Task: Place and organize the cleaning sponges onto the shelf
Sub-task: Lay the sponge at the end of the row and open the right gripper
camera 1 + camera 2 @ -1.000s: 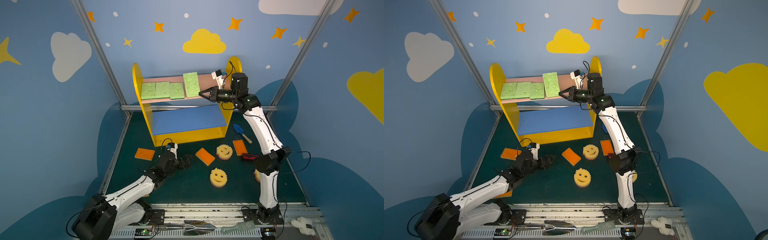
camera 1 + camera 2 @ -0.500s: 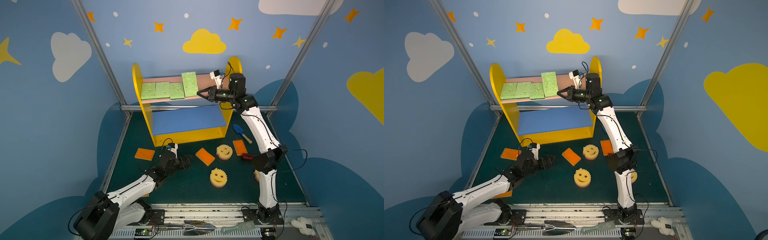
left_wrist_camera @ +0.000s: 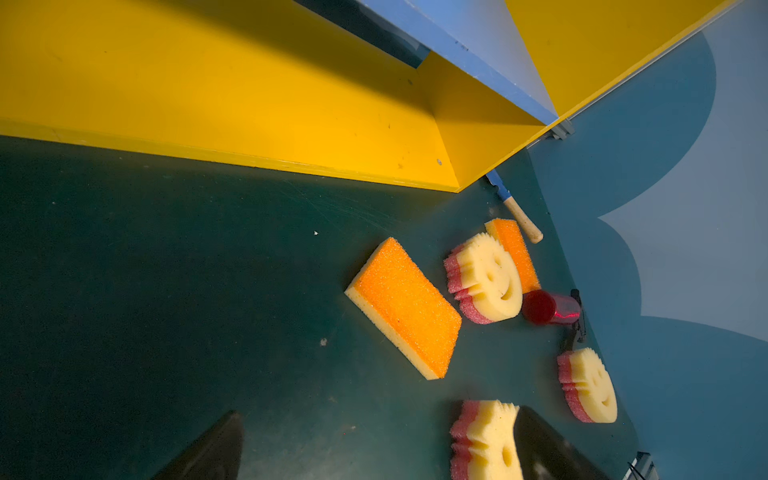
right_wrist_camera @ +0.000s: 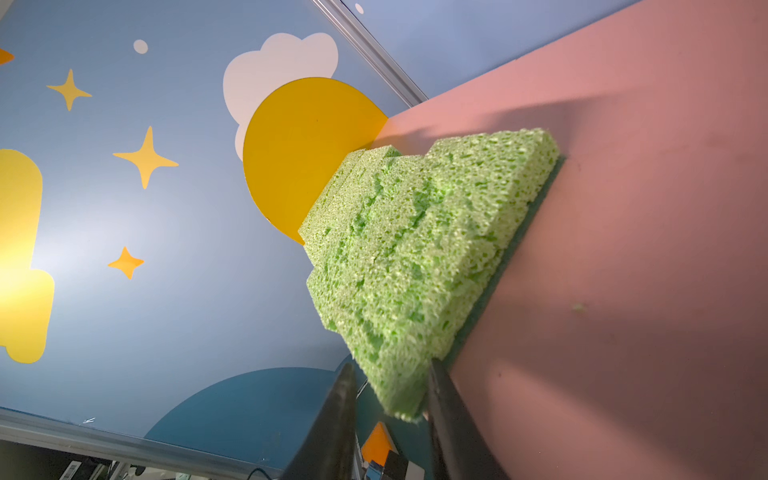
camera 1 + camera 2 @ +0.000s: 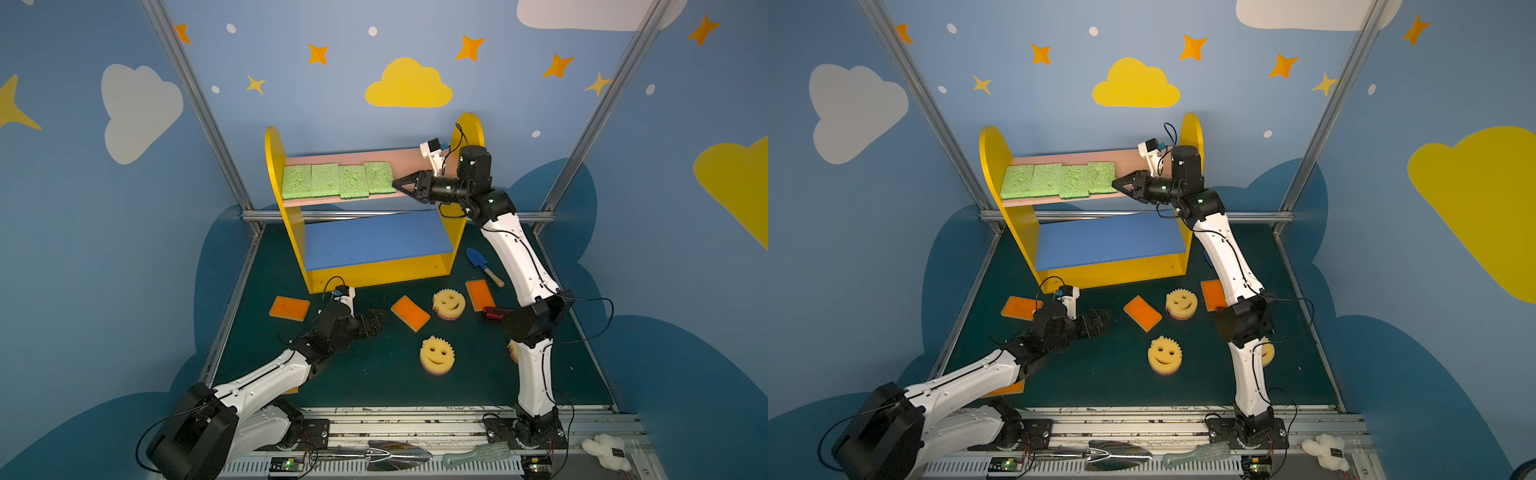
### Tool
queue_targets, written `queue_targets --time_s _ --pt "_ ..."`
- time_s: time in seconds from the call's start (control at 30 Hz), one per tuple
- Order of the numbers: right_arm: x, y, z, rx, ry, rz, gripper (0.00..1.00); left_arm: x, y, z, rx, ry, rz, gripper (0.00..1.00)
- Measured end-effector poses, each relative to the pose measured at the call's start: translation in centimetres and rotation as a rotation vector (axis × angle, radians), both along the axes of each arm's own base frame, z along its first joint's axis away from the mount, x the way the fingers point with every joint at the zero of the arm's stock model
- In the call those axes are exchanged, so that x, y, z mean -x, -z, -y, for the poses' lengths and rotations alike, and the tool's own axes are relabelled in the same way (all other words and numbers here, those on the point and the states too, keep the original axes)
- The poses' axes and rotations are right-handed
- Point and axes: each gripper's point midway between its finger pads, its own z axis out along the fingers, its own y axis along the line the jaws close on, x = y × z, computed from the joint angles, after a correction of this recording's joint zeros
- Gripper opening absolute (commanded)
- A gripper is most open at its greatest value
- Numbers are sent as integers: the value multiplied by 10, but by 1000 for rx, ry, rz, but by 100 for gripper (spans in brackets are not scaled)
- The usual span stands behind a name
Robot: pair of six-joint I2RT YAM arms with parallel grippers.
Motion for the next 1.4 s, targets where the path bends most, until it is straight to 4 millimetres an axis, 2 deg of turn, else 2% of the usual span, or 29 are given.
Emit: queue_targets --time_s 0.27,0.4,0.57,0.77,0.87,1.0,1.1,1.2,1.4 --pt "0 -2 0 -4 0 6 33 0 -2 0 5 -1 3 99" --pt "0 -2 0 -1 -3 22 47 1 -2 -1 2 -2 0 100" --pt "8 -8 7 25 17 69 54 4 5 -5 -22 -4 -28 100" --pt "35 -23 28 47 38 102 56 9 10 -10 -51 -5 -69 100" --pt "56 -37 43 43 52 133 56 11 6 -11 -58 -4 -75 100" --pt "78 -42 59 40 72 158 57 15 -2 -15 -64 -9 -73 99" --pt "93 -33 70 46 89 155 57 19 -2 -28 -90 -48 -88 99" --pt "104 -13 78 56 104 133 58 22 3 -54 -129 -147 -133 99" --pt "117 49 86 74 124 38 58 26 10 -109 -196 -374 -221 100"
